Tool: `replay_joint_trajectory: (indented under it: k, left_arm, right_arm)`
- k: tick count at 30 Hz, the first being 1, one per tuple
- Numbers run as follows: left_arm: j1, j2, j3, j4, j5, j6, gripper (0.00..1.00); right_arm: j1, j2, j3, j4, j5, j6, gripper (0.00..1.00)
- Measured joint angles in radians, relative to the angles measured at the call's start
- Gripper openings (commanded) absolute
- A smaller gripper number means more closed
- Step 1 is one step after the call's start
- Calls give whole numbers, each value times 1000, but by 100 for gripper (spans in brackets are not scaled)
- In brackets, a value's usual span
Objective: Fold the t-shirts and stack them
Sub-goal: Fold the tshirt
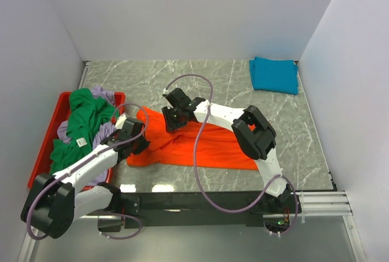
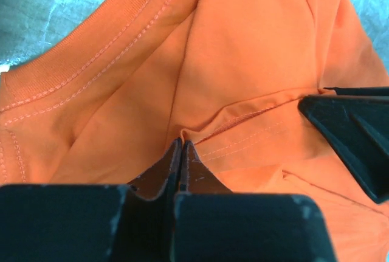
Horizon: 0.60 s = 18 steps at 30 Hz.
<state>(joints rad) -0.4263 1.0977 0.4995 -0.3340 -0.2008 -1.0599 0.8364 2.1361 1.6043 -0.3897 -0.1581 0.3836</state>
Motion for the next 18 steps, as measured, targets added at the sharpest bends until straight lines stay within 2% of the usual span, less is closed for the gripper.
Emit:
replay_joint_trajectory:
  k: [8,18]
  left_arm:
    - [-1,-77,19,-49,2,5,1]
    - [-12,-167,86,-117,28,31,0]
  right_arm:
    - [0,-15,-15,3,18,4,24]
    - [2,-160,-109,27,54,24,18]
